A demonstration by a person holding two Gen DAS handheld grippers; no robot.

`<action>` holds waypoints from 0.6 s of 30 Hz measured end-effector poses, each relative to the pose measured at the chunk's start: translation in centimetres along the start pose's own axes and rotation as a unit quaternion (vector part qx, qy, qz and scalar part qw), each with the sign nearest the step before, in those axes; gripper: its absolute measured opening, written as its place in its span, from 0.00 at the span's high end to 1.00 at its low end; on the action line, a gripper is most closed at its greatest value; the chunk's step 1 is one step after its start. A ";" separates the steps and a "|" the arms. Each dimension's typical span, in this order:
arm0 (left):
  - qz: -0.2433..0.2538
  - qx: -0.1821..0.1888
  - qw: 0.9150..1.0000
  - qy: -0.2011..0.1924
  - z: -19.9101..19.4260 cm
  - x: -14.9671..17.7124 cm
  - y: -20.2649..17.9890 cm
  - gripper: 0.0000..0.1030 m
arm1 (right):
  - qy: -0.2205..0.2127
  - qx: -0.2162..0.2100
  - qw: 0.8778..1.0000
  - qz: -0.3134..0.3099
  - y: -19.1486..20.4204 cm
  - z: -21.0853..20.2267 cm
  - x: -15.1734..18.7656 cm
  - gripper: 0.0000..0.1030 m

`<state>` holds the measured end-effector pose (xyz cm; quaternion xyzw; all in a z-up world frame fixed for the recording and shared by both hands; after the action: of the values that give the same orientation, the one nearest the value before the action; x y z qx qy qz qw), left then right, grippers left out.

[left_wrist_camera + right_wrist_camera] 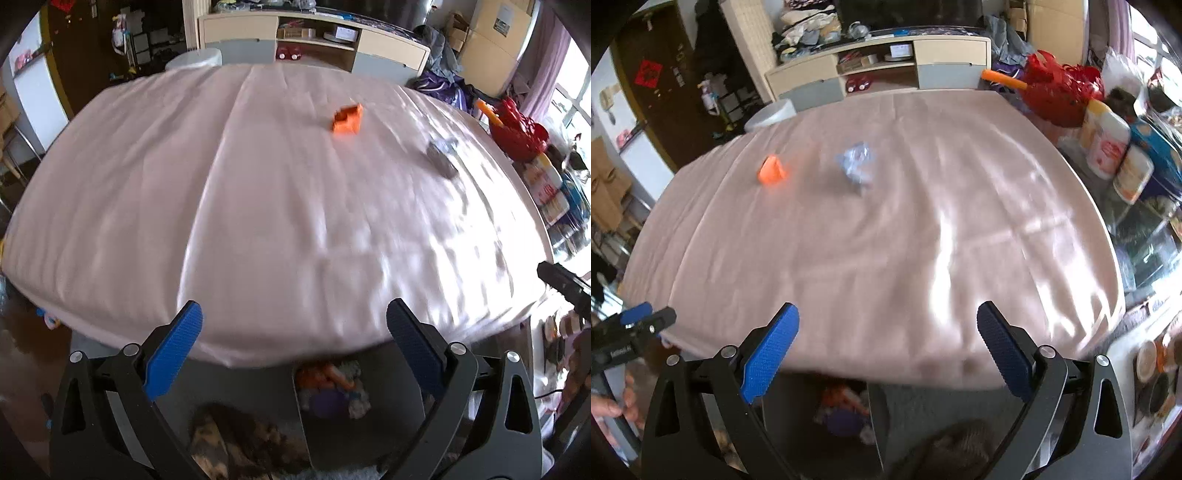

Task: Collect trash
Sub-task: 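Grasp the orange paper with the left gripper while the right gripper grasps the clear blister pack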

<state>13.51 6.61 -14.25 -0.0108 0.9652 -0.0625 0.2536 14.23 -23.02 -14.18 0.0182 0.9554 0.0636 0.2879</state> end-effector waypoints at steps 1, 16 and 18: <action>0.001 0.000 1.000 -0.001 0.3 -0.7 0.1 0.08 | 0.002 -0.007 1.000 0.006 0.1 0.6 -1.1 0.05; 0.022 -0.019 0.999 -0.018 7.8 -12.1 -1.6 0.08 | 0.012 -0.020 1.000 -0.007 3.0 8.7 -9.5 0.06; 0.026 -0.022 0.999 -0.020 8.8 -13.3 -1.9 0.08 | 0.015 -0.023 1.000 -0.012 3.3 9.6 -10.0 0.06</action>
<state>29.41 4.39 -15.10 0.0077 0.9610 -0.0344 0.2743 27.85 -19.37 -16.18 -0.0010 0.9579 0.0823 0.2751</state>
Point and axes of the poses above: each gripper's, at about its wrist camera, not at the fingertips, and z roughly the way its jaws point, y to its left, x to its underside, the point moved 7 cm from there along z, roughly the way its jaws point, and after that the axes turned 3 degrees about x, right-handed, at the moved point
